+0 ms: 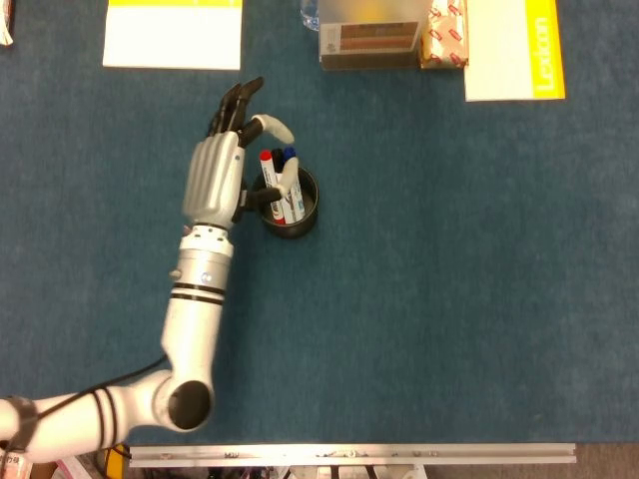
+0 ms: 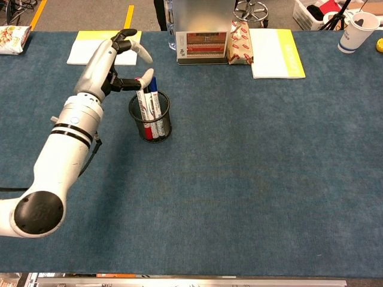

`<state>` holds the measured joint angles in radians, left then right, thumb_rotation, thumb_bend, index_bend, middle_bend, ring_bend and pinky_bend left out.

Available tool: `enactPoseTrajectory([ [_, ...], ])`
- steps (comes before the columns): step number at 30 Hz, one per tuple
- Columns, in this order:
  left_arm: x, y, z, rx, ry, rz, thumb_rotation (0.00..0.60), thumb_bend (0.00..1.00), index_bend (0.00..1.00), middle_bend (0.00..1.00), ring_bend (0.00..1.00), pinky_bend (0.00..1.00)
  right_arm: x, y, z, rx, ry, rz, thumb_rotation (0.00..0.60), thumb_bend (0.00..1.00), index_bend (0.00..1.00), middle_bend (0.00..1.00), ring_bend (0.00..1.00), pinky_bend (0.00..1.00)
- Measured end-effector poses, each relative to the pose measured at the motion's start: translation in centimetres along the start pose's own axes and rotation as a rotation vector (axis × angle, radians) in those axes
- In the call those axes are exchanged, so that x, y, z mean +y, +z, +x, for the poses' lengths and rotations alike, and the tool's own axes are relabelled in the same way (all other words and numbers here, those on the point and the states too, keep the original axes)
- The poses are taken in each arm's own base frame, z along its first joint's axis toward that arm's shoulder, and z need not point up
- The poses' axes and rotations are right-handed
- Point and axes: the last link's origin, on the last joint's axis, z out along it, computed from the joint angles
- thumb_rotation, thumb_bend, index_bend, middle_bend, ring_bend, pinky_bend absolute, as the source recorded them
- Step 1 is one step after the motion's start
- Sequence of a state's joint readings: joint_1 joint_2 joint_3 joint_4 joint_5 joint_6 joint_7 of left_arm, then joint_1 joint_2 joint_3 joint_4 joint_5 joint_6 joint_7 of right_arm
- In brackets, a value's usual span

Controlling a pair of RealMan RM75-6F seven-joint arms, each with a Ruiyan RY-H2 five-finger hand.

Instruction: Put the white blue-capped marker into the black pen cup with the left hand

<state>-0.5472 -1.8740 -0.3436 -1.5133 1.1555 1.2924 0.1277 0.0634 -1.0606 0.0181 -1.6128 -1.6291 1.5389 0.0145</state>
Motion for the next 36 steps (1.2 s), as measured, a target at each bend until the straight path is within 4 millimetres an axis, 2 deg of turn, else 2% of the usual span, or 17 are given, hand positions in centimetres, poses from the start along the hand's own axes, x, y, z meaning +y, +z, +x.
enactPoseTrajectory([
  [5, -1.6, -0.8, 3.4, 0.017, 0.253, -0.056, 0.596, 0.35, 0.44, 0.09, 0.00, 0.10, -0.1, 0.0, -0.2, -0.004, -0.006, 0.002, 0.600, 0.00, 0.30, 0.25, 0.22, 0.38],
  [13, -3.6, -3.3, 8.9, -0.013, 0.461, -0.131, 0.600, 0.35, 0.44, 0.09, 0.00, 0.10, -0.3, 0.0, -0.5, -0.013, -0.019, 0.001, 0.600, 0.00, 0.30, 0.25, 0.22, 0.38],
  [20, -5.1, -7.3, 12.8, -0.120, 0.643, -0.151, 0.600, 0.35, 0.44, 0.11, 0.00, 0.10, -0.4, -0.1, -0.9, -0.023, -0.033, 0.002, 0.600, 0.00, 0.30, 0.25, 0.22, 0.38],
  [23, -5.9, -9.7, 14.4, -0.159, 0.707, -0.149, 0.600, 0.35, 0.44, 0.15, 0.01, 0.10, -0.5, -0.2, -1.0, -0.026, -0.046, 0.002, 0.600, 0.00, 0.30, 0.25, 0.22, 0.38],
  [28, -6.9, -12.1, 16.4, -0.100, 0.714, -0.136, 0.600, 0.35, 0.46, 0.19, 0.05, 0.10, -0.9, -0.7, -1.2, -0.023, -0.078, 0.001, 0.600, 0.00, 0.30, 0.25, 0.22, 0.38],
  [32, -8.9, -13.7, 18.8, -0.019, 0.666, -0.071, 0.600, 0.35, 0.48, 0.21, 0.06, 0.10, -1.1, -1.3, -1.1, -0.004, -0.096, -0.005, 0.600, 0.00, 0.30, 0.25, 0.22, 0.38],
  [36, -10.4, -14.4, 20.5, 0.029, 0.647, -0.024, 0.600, 0.35, 0.48, 0.22, 0.07, 0.11, -1.3, -1.4, -1.4, -0.012, -0.104, -0.005, 0.600, 0.00, 0.30, 0.25, 0.22, 0.38],
])
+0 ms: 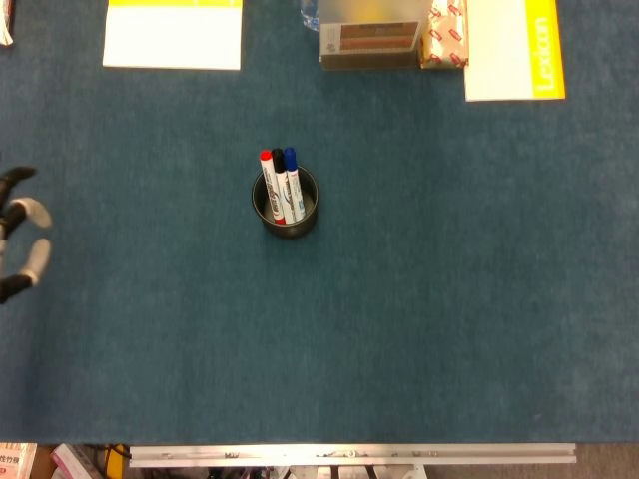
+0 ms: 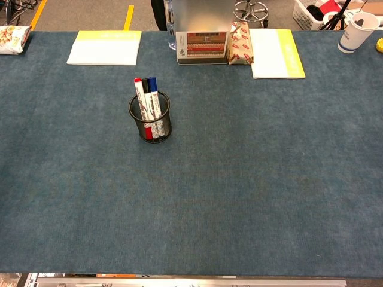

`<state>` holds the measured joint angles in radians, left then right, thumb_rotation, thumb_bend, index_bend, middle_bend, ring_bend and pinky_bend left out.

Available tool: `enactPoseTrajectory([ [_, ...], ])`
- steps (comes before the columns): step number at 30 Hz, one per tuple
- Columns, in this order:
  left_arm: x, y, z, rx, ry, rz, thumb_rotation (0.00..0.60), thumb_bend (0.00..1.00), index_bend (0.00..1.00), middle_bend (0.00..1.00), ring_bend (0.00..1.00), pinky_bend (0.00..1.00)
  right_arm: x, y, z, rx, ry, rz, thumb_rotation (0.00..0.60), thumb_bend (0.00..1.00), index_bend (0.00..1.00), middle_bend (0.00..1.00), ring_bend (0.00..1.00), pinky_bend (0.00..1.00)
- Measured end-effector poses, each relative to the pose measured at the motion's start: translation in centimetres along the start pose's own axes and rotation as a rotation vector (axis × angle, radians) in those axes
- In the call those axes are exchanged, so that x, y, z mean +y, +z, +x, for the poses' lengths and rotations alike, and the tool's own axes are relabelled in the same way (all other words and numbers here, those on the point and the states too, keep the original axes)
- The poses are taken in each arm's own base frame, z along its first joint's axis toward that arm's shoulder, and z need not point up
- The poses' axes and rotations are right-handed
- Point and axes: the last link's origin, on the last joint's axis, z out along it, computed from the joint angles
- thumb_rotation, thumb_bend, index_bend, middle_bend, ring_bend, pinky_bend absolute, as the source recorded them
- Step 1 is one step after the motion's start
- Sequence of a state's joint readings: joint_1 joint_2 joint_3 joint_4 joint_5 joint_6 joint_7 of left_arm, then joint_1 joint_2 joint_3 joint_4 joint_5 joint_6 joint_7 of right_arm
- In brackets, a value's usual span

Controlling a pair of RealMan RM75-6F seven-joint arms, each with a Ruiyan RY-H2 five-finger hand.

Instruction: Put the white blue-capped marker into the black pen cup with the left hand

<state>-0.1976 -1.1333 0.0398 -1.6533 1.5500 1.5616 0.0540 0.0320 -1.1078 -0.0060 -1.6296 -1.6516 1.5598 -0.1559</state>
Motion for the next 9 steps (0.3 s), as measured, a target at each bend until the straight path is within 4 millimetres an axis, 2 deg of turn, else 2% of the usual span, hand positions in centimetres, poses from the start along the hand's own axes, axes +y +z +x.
enactPoseTrajectory([
  [4, -0.6, -0.1, -0.4, -0.011, -0.018, 0.003, 0.600, 0.35, 0.48, 0.23, 0.07, 0.11, 0.0, 0.2, -0.4, -0.023, 0.003, 0.004, 0.600, 0.00, 0.30, 0.25, 0.22, 0.38],
  [9, -1.1, 0.1, -2.0, -0.061, -0.034, 0.026, 0.600, 0.35, 0.48, 0.23, 0.07, 0.11, 0.5, 0.8, -0.9, -0.057, 0.014, -0.008, 0.600, 0.00, 0.30, 0.25, 0.22, 0.38],
])
